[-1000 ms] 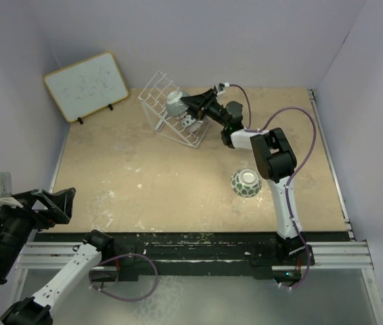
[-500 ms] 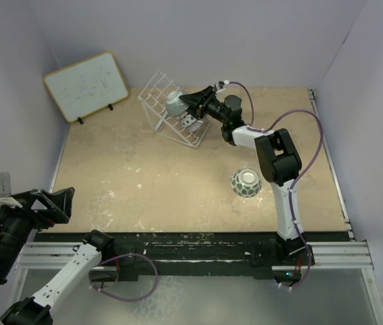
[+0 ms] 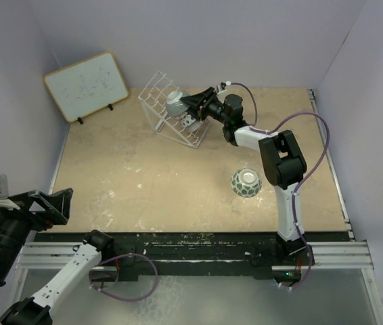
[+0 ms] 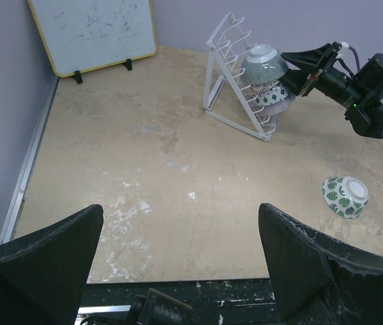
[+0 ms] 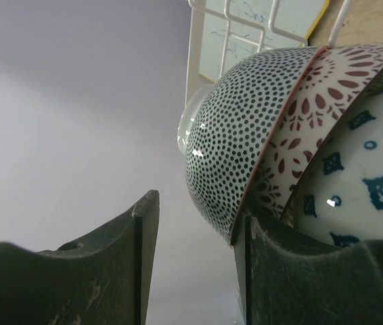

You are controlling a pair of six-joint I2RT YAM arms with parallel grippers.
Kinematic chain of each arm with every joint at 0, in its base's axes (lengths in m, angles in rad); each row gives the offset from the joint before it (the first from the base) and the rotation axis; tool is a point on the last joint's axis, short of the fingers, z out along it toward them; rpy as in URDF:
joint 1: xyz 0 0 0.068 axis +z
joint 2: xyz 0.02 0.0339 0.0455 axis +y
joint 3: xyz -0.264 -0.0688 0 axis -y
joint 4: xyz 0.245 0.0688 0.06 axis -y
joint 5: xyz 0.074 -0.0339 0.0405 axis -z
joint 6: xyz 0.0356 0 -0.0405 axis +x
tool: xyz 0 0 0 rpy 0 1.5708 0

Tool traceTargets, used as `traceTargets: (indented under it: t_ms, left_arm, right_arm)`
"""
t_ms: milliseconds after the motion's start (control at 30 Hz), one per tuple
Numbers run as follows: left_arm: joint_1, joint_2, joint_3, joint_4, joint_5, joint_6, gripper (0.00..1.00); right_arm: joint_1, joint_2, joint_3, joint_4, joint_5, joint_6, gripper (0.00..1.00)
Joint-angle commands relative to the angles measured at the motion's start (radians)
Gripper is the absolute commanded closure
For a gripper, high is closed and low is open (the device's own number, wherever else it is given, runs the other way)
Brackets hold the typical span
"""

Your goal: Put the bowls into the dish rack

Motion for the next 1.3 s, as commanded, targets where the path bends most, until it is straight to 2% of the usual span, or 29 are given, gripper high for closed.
traceTargets:
  t_ms: [0, 600, 733, 1067, 1267]
  left_arm:
    - [-0.01, -0.008, 0.011, 0.008, -0.018, 0.004, 0.01]
    - [-0.013, -0.016, 0.006, 0.013, -0.01, -0.011, 0.01]
    - [-0.013, -0.018, 0.007, 0.011, -0.01, -0.014, 0.01]
    - [-0.013, -0.025, 0.01, 0.016, -0.007, -0.019, 0.01]
    - [-0.013, -0.026, 0.008, 0.016, -0.008, -0.017, 0.01]
  right_arm:
    - [-0.001, -0.037, -0.034, -0.156, 0.051, -0.073, 0.5]
    - [-0.018, -0.113, -0.106, -0.196, 0.052, -0.097, 0.5]
    - [-0.019, -0.127, -0.082, -0.24, 0.057, -0.114, 0.5]
    - [-0.023, -0.137, 0.104, -0.467, 0.06, -0.191, 0.5]
    - [-0.023, -0.161, 0.068, -0.443, 0.052, -0.189, 0.51]
